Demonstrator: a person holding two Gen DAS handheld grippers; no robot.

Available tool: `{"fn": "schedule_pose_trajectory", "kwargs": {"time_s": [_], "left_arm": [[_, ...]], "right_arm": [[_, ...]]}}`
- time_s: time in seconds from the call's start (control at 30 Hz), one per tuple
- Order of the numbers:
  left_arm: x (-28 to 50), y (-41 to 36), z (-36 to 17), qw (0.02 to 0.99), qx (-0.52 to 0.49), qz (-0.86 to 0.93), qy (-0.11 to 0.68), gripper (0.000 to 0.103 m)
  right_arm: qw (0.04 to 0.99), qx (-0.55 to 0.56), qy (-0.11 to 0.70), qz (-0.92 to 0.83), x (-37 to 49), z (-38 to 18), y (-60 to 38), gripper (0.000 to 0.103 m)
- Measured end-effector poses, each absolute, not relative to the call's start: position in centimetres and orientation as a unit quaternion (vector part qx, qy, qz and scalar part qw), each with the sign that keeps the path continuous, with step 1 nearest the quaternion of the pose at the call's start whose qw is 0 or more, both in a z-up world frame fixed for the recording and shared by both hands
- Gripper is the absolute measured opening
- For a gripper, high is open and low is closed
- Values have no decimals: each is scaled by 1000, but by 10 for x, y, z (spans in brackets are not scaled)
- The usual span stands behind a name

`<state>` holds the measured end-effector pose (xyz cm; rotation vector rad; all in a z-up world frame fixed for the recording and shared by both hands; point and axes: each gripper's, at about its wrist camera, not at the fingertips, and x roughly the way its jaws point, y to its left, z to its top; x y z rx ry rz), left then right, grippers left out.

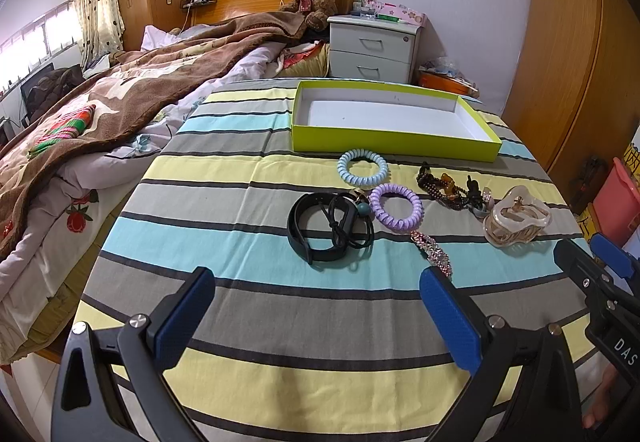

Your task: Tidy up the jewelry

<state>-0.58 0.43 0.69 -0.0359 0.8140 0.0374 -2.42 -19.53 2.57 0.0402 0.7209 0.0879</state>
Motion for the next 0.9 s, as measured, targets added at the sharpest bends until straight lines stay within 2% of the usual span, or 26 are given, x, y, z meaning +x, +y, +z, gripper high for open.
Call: {"fn": "schedule_pose_trajectory", "kwargs": {"time_s": [0.23, 0.4, 0.7, 0.8, 0.9], "left_arm": [[-8, 20, -2, 912, -69, -28, 403, 103], [-8, 27, -1, 915, -52, -17, 400, 103], [-4, 61, -5, 898, -99, -21, 429, 101], [-2, 69, -2, 896, -118, -26, 427, 101], [0, 74, 1, 896, -120, -26, 426, 101]], "right_arm": [[933, 22, 355, 47, -23, 25, -198, 78], [928, 9, 366, 68, -19, 20, -190, 78], [908, -20, 392, 148, -6, 6, -154, 77], [898, -32, 406, 166, 2, 0, -142, 68], [890, -42, 417, 177, 12, -7, -130, 66]]}}
